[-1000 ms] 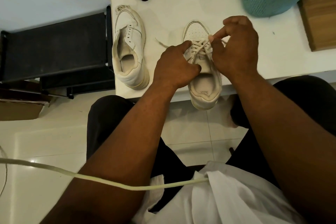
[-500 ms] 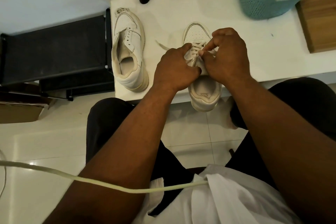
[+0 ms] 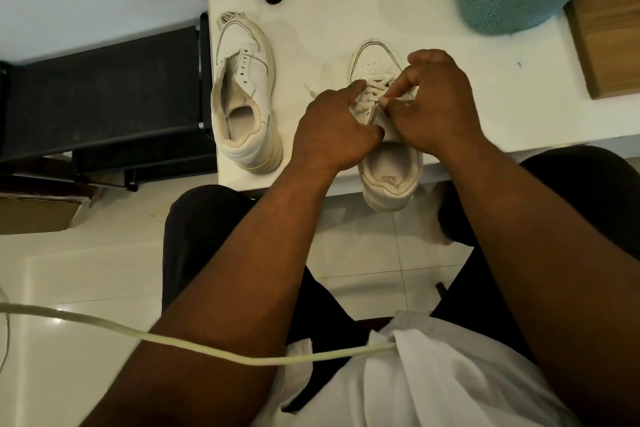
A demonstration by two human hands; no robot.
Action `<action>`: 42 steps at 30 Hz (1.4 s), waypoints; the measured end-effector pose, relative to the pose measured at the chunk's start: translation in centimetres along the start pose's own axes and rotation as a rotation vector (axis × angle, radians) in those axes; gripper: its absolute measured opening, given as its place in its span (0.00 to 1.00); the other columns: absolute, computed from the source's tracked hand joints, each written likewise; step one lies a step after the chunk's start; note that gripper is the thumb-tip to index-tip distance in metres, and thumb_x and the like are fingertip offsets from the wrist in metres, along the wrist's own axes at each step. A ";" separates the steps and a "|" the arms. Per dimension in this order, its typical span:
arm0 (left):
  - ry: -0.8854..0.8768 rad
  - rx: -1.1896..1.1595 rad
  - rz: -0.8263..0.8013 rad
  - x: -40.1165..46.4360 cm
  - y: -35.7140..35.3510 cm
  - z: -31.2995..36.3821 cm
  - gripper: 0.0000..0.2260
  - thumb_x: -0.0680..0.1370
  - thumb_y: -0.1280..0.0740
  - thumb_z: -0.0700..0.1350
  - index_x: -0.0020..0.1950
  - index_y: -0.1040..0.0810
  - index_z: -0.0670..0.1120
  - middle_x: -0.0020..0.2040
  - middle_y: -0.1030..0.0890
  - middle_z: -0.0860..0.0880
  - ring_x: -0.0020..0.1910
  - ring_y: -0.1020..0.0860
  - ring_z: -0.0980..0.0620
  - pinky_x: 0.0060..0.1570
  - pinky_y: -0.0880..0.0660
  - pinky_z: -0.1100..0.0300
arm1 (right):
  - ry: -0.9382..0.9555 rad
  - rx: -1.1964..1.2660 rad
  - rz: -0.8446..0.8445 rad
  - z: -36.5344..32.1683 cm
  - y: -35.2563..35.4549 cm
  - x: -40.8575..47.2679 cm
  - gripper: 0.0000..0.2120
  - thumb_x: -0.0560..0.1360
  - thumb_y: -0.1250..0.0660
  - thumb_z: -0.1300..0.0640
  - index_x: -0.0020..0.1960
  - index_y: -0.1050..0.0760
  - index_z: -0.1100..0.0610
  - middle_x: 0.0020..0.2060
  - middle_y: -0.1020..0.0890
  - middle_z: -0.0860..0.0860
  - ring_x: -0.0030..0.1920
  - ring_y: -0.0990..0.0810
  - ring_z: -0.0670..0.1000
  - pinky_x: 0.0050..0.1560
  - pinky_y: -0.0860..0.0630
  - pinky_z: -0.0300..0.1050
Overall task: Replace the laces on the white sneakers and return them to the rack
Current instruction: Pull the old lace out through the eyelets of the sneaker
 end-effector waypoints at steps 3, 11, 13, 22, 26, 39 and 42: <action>0.010 -0.006 -0.002 0.0 -0.1 -0.1 0.35 0.73 0.26 0.51 0.79 0.32 0.57 0.73 0.25 0.50 0.70 0.27 0.50 0.59 0.35 0.64 | -0.021 0.014 0.126 0.3 1.1 0.2 0.02 0.74 0.27 0.56 0.47 0.18 0.51 0.61 0.23 0.50 0.60 0.24 0.44 0.51 0.37 0.25; 0.008 -0.031 0.005 0.0 -0.1 -0.1 0.34 0.73 0.25 0.52 0.78 0.32 0.57 0.71 0.24 0.50 0.69 0.26 0.50 0.59 0.33 0.63 | -0.071 0.034 0.056 1.3 0.9 0.4 0.18 0.71 0.26 0.49 0.61 0.21 0.47 0.67 0.25 0.50 0.66 0.26 0.49 0.64 0.30 0.40; -0.001 -0.034 0.006 0.0 -0.2 0.0 0.33 0.74 0.26 0.53 0.78 0.32 0.56 0.71 0.25 0.49 0.69 0.26 0.49 0.60 0.33 0.62 | -0.018 0.010 -0.058 0.6 -0.3 0.0 0.18 0.68 0.24 0.49 0.57 0.19 0.45 0.73 0.31 0.50 0.72 0.31 0.50 0.70 0.30 0.50; 0.004 -0.031 -0.002 0.1 -0.2 -0.1 0.34 0.73 0.26 0.51 0.78 0.32 0.57 0.71 0.24 0.50 0.69 0.26 0.50 0.58 0.34 0.64 | -0.067 0.083 0.186 1.3 1.4 0.6 0.03 0.71 0.28 0.57 0.43 0.17 0.50 0.61 0.20 0.47 0.62 0.23 0.45 0.60 0.34 0.29; 0.020 -0.053 0.000 0.0 -0.2 -0.2 0.35 0.73 0.25 0.51 0.78 0.32 0.58 0.70 0.24 0.51 0.69 0.26 0.51 0.57 0.35 0.65 | -0.242 0.250 0.278 2.9 2.7 1.0 0.08 0.72 0.30 0.54 0.50 0.17 0.49 0.54 0.17 0.44 0.56 0.21 0.42 0.63 0.27 0.38; 0.006 -0.029 0.003 0.0 -0.1 0.0 0.35 0.73 0.26 0.52 0.79 0.32 0.57 0.73 0.25 0.50 0.71 0.27 0.49 0.60 0.35 0.63 | -0.025 -0.032 0.093 0.1 1.2 0.1 0.04 0.78 0.31 0.52 0.46 0.25 0.46 0.65 0.26 0.51 0.66 0.26 0.50 0.67 0.29 0.58; 0.009 -0.042 0.005 0.0 -0.2 0.0 0.34 0.73 0.26 0.52 0.78 0.31 0.57 0.72 0.25 0.50 0.70 0.26 0.49 0.59 0.34 0.63 | -0.005 0.015 0.025 -0.1 0.8 -0.1 0.04 0.73 0.28 0.51 0.47 0.21 0.46 0.67 0.27 0.49 0.68 0.28 0.48 0.68 0.29 0.55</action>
Point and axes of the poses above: each hand's wrist, its own x-axis towards the middle knuckle, its own y-axis out of the back of the hand, z = x × y, the point moved 5 cm from there along x, towards the middle knuckle
